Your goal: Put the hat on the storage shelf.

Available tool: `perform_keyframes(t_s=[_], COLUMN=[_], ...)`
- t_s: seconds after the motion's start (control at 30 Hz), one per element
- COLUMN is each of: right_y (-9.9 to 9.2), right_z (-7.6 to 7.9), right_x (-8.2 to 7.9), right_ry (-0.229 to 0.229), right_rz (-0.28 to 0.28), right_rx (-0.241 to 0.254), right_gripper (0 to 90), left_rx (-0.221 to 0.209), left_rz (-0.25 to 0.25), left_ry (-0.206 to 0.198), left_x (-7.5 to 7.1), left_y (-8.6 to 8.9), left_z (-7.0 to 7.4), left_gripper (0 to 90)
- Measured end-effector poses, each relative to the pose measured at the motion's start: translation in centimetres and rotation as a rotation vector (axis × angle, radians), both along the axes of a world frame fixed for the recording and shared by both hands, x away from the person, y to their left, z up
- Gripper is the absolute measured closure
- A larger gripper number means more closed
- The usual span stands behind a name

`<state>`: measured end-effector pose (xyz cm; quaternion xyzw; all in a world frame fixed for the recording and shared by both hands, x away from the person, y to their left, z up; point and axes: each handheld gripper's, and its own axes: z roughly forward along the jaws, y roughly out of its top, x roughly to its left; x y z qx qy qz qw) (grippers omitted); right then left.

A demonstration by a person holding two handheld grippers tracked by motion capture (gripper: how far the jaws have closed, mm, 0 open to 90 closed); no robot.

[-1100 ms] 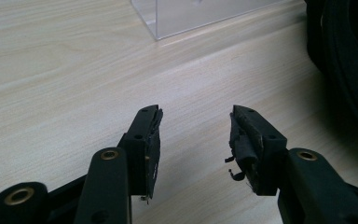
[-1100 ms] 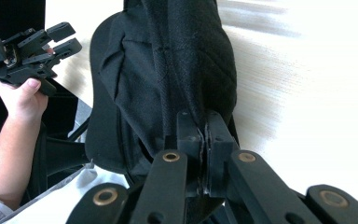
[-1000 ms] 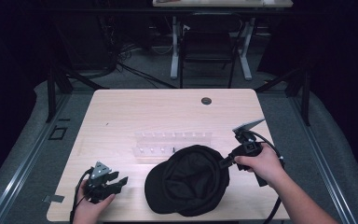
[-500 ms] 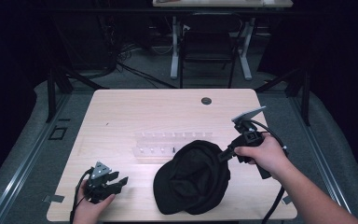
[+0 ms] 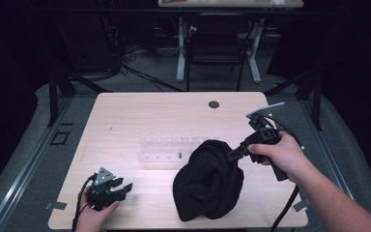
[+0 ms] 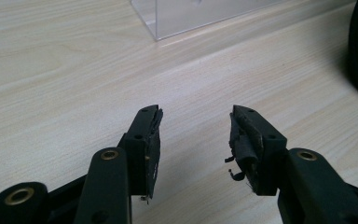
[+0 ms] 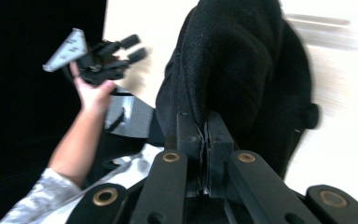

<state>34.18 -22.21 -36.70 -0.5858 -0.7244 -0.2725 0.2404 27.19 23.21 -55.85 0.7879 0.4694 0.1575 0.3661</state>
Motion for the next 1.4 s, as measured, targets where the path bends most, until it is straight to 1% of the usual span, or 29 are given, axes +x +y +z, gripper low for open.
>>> perform_keyframes(t_s=[0.03,0.07,0.1,0.17,0.2,0.3,0.33,0.37,0.4,0.47,0.5,0.53,0.57,0.63,0.67,0.7,0.73,0.77,0.8,0.83,0.87,0.9,1.23,1.4], right_y=[-0.1,-0.2,-0.2,-0.4,-0.5,-0.7,-0.8,-0.8,-0.9,-1.0,-1.2,-1.2,-1.4,-1.9,-1.9,-2.1,-2.5,-2.5,-2.5,-2.6,-2.7,-2.7,-2.6,-2.6], right_z=[0.2,0.6,0.6,1.1,1.6,2.0,2.6,2.6,3.2,3.4,3.8,4.0,4.2,4.9,4.9,5.1,5.6,5.6,5.7,5.9,6.1,6.4,8.1,8.6], right_x=[-0.1,-0.2,-0.2,-0.2,-0.3,-0.4,-0.5,-0.5,-0.5,-0.4,-0.4,-0.4,-0.3,-0.1,-0.1,0.0,0.2,0.2,0.3,0.4,0.5,0.6,1.6,2.0], right_ry=[-0.001,-0.004,-0.004,-0.008,-0.016,-0.023,-0.033,-0.033,-0.045,-0.049,-0.052,-0.07,-0.069,-0.09,-0.09,-0.094,-0.1,-0.1,-0.107,-0.11,-0.118,-0.121,-0.159,-0.168], right_rz=[-0.008,-0.017,-0.017,-0.017,-0.017,-0.015,-0.022,-0.022,-0.033,-0.034,-0.042,-0.053,-0.053,-0.076,-0.076,-0.088,-0.102,-0.102,-0.114,-0.122,-0.115,-0.125,-0.148,-0.165], right_rx=[0.013,0.025,0.025,0.035,0.043,0.05,0.054,0.054,0.051,0.056,0.058,0.067,0.068,0.085,0.085,0.096,0.125,0.125,0.137,0.147,0.157,0.173,0.309,0.353], right_gripper=[87.8,87.8,87.8,87.8,87.8,87.9,87.8,87.8,87.8,87.8,87.8,87.9,87.9,87.9,87.9,87.9,87.9,87.9,87.9,87.9,87.9,87.9,87.8,87.9], left_rx=[-0.001,0.003,0.003,0.005,0.005,0.003,0.002,0.003,0.002,0.003,0.003,0.003,0.002,0.002,0.002,-0.001,-0.001,0.001,-0.001,0.001,0.002,-0.001,0.001,-0.003], left_rz=[0.003,0.003,0.002,0.002,0.002,0.003,0.004,0.004,0.004,0.004,0.003,0.003,0.003,0.002,0.003,0.002,0.003,-0.002,0.002,-0.002,0.0,0.005,-0.002,0.004], left_ry=[-0.009,-0.008,-0.009,-0.008,-0.008,-0.007,-0.008,-0.008,-0.008,-0.008,-0.009,-0.009,-0.009,-0.009,-0.009,-0.009,-0.009,-0.002,-0.008,-0.002,-0.002,-0.01,-0.001,-0.008], left_x=[0.0,0.0,0.0,0.0,0.0,0.0,0.0,0.0,0.0,0.0,0.0,0.0,0.0,0.0,0.0,0.0,0.0,0.0,0.0,0.0,0.0,0.0,0.0,0.0], left_y=[-0.1,-0.1,-0.1,-0.1,-0.1,-0.1,-0.1,-0.1,-0.1,-0.1,-0.1,-0.1,-0.1,-0.1,-0.1,-0.1,0.0,0.0,0.0,0.0,0.0,-0.1,0.0,0.0], left_z=[-0.1,0.0,0.0,0.0,0.0,0.0,0.0,0.0,0.0,0.0,0.0,0.0,0.0,0.0,0.0,0.0,0.0,0.0,0.0,0.0,0.0,-0.1,0.0,-0.1], left_gripper=[52.7,52.7,52.7,52.7,52.7,52.7,52.7,52.7,52.7,52.7,52.6,52.6,52.6,52.6,52.6,52.6,52.6,52.6,52.6,52.6,52.6,52.6,52.6,52.6])
